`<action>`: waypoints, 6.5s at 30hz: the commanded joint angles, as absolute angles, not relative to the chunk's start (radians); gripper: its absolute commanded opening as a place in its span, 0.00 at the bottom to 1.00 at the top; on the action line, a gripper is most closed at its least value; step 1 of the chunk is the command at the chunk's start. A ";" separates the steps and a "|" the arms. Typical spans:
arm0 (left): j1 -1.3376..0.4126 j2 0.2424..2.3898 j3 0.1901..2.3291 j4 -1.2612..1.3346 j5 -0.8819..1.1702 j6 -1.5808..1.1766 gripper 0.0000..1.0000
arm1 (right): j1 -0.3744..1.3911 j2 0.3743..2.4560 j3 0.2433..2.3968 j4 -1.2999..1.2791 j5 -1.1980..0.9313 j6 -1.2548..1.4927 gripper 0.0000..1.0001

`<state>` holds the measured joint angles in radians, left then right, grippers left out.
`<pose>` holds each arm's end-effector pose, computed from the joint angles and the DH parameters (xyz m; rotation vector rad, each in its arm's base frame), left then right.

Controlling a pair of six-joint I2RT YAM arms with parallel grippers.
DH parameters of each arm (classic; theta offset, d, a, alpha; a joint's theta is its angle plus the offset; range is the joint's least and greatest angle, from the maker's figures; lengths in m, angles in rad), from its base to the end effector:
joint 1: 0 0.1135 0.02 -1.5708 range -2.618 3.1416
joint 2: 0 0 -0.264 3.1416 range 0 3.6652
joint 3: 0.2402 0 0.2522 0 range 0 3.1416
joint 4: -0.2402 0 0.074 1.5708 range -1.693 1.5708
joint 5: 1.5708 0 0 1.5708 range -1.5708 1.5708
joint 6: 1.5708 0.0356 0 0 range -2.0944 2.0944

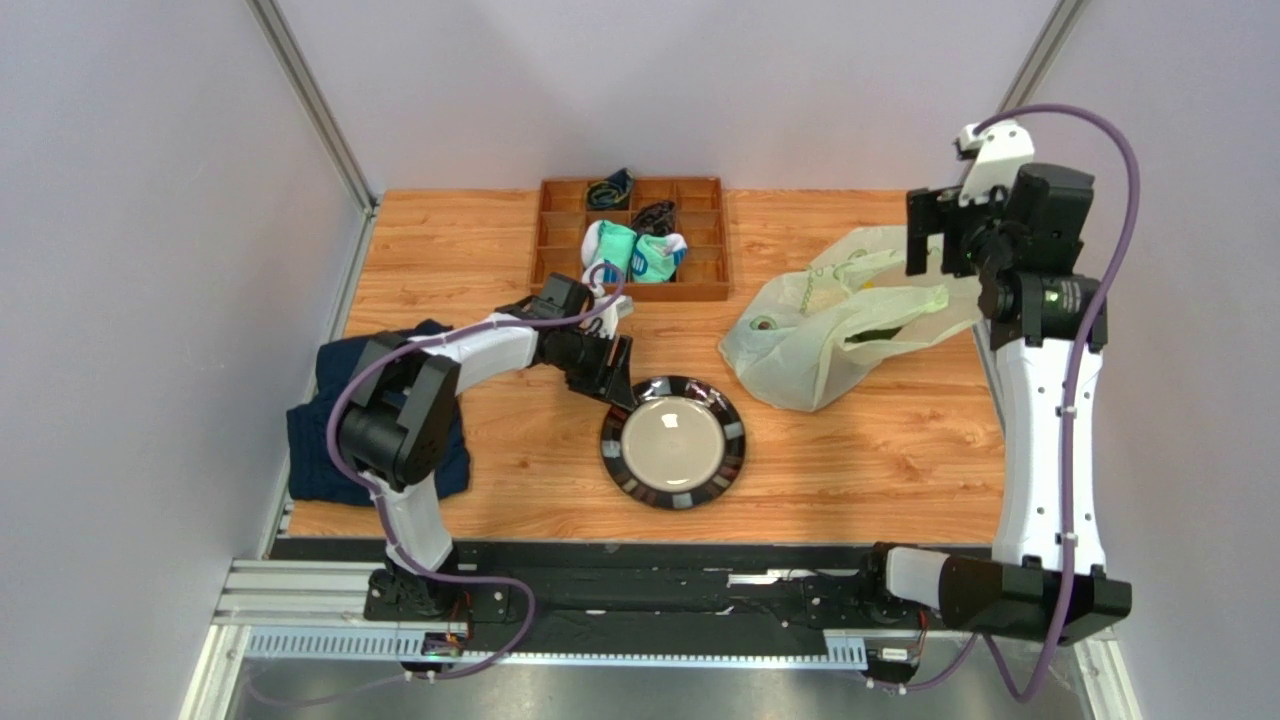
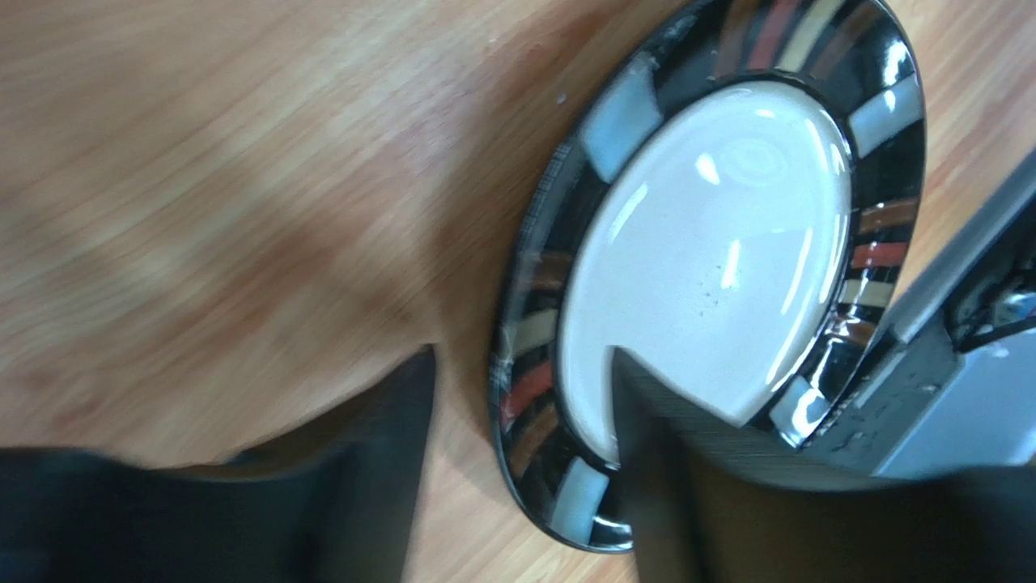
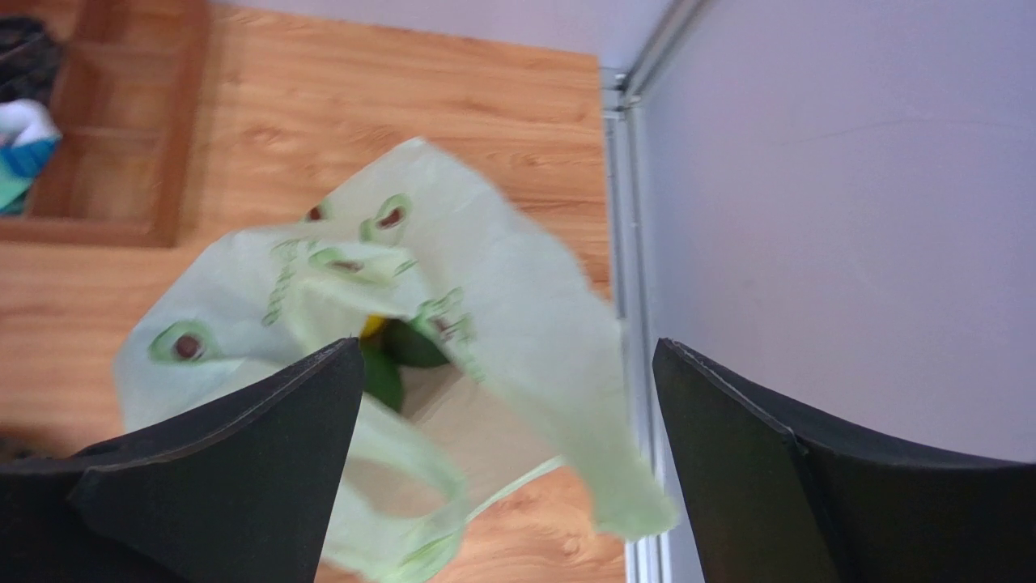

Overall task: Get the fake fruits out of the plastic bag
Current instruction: Move the plate to the center of the board, then adjust the plastic bag at the center of the board, then take out the fake fruit from the plastic bag.

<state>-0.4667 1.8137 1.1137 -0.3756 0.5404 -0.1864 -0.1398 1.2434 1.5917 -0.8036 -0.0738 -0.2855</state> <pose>0.3125 -0.1780 0.1659 0.5640 2.6455 -0.9267 0.2412 -0.0313 0.4553 -0.1943 2.0209 -0.1940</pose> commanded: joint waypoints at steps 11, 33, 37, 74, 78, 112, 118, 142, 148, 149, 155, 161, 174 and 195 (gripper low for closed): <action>-0.681 1.868 1.904 -0.092 0.575 -0.216 0.80 | -0.410 1.588 1.845 -0.845 -0.138 -0.255 0.98; -0.965 2.348 2.370 0.106 0.517 -0.210 0.86 | -0.451 1.258 1.540 -0.786 -0.335 -0.548 1.00; -1.000 2.375 2.376 0.077 0.468 -0.126 0.86 | -0.451 1.307 1.542 -0.741 -0.308 -0.534 1.00; -0.614 1.949 2.099 -0.710 0.400 -0.064 0.00 | -0.357 1.455 1.512 -0.638 -0.319 0.021 0.00; -0.548 2.173 2.423 -0.673 0.387 -0.032 0.00 | -0.350 1.702 1.851 -0.606 -0.310 0.071 0.00; -0.603 1.641 1.413 -0.247 0.640 -0.253 0.00 | -0.279 1.006 1.452 -0.988 -0.449 -0.333 0.86; -0.615 1.624 1.485 -0.291 0.646 -0.272 0.00 | 0.076 0.988 1.422 -0.879 -0.373 -0.324 0.83; -0.607 1.707 1.488 -0.380 0.526 -0.061 0.00 | 0.207 1.429 1.064 -0.453 -0.157 -0.144 0.60; -0.607 1.694 1.459 -0.385 0.537 -0.057 0.00 | 0.198 1.667 1.256 -0.417 -0.028 -0.094 0.88; -0.607 1.689 1.450 -0.387 0.538 -0.055 0.00 | 0.196 1.690 1.278 -0.420 -0.019 -0.089 0.88; -0.607 1.663 1.416 -0.388 0.528 -0.031 0.00 | 0.187 1.857 1.417 -0.436 -0.002 -0.064 0.88; -0.609 1.670 1.413 -0.384 0.531 -0.037 0.00 | 0.186 1.956 1.465 -0.463 0.052 -0.077 0.88; -0.607 1.738 1.456 -0.385 0.482 -0.040 0.00 | 0.184 1.809 1.500 -0.567 -0.032 -0.160 0.28; -0.505 1.473 1.553 -0.480 0.275 -0.064 0.87 | 0.551 1.268 1.236 -0.833 -0.449 -0.425 0.25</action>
